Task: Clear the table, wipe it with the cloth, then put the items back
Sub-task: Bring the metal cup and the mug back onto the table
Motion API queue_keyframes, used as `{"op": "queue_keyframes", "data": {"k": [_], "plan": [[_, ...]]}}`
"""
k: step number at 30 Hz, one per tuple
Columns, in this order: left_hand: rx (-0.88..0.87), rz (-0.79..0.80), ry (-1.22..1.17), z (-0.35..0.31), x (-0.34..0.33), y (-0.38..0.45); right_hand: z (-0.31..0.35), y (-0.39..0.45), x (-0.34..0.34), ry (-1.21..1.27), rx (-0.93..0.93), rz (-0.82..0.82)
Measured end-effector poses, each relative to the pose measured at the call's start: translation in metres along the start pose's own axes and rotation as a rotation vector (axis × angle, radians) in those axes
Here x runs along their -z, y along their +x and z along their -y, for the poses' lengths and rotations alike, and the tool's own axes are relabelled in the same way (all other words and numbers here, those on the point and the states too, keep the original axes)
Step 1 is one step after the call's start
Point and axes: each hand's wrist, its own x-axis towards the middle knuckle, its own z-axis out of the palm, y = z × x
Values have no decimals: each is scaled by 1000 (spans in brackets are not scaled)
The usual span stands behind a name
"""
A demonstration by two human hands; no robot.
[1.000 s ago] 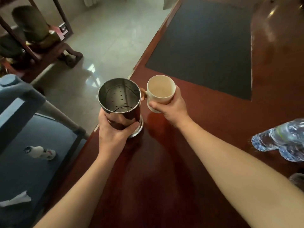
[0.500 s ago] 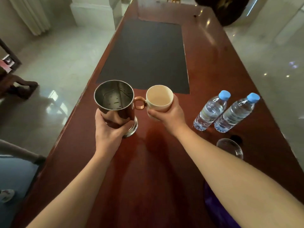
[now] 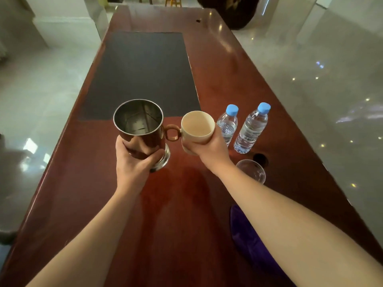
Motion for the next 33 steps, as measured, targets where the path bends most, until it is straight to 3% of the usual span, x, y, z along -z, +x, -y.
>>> {"op": "queue_keyframes", "data": {"k": [13, 33], "plan": [[58, 25, 49, 26, -14, 27, -41, 8, -19, -18, -99, -102], [169, 24, 89, 77, -28, 32, -89, 24, -44, -49, -158, -121]]}}
